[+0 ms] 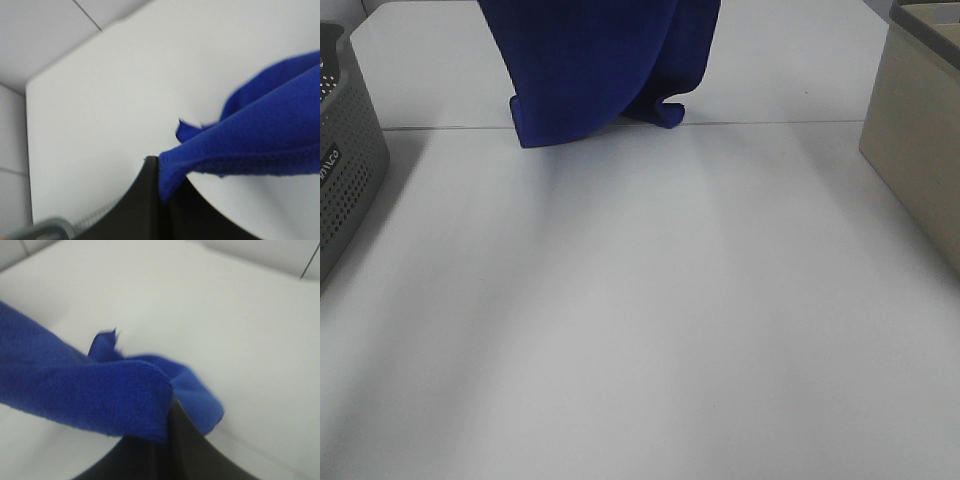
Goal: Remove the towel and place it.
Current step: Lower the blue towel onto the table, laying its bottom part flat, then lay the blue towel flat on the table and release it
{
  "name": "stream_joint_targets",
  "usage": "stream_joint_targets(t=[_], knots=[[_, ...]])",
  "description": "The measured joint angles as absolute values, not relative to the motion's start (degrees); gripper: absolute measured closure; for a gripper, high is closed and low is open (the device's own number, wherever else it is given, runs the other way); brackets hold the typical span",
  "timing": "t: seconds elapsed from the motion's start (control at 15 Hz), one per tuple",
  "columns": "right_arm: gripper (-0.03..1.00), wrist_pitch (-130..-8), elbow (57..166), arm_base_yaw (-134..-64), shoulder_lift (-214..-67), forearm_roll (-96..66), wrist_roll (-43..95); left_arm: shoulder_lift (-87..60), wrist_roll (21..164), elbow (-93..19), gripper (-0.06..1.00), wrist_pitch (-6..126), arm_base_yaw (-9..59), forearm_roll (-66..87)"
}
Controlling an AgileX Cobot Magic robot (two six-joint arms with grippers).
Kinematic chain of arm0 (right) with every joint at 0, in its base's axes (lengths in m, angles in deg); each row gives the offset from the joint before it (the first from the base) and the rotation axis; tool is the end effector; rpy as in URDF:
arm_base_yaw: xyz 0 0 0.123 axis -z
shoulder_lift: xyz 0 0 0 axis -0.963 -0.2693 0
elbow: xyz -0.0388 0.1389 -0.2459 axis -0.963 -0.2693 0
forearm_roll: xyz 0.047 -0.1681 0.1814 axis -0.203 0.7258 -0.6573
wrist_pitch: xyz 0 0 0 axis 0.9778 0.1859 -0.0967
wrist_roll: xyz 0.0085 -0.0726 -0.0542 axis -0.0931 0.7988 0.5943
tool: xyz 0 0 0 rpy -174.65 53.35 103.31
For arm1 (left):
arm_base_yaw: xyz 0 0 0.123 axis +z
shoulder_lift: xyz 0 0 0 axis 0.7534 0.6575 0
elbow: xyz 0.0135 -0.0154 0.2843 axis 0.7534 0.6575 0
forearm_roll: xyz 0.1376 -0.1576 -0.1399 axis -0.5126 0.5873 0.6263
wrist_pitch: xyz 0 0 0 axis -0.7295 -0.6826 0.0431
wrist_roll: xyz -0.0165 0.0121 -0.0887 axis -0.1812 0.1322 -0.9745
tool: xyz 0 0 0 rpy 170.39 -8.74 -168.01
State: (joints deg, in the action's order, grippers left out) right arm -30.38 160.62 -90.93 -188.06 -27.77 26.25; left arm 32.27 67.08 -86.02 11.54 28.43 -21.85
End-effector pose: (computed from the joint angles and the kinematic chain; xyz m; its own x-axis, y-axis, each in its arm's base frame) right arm 0.4631 0.1622 0.3800 -0.4251 -0.2883 -0.8580 -0.5599 0.8285 -0.0009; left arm 0.4550 -0.1449 0.3868 -0.4646 0.5317 -0.7081 0.3271 0.8462 0.4207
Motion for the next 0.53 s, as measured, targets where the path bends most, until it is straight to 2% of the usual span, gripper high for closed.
stream_joint_targets(t=[0.2,0.53], knots=[[0.97,-11.8,160.6,-90.9,-188.1,-27.2,26.2,32.2,67.6,-86.0,0.94,-4.3,28.1,-18.8],[0.97,-8.4,156.6,-90.9,-187.5,-25.1,22.6,31.4,69.9,-82.3,0.94,-5.5,28.2,-12.0]])
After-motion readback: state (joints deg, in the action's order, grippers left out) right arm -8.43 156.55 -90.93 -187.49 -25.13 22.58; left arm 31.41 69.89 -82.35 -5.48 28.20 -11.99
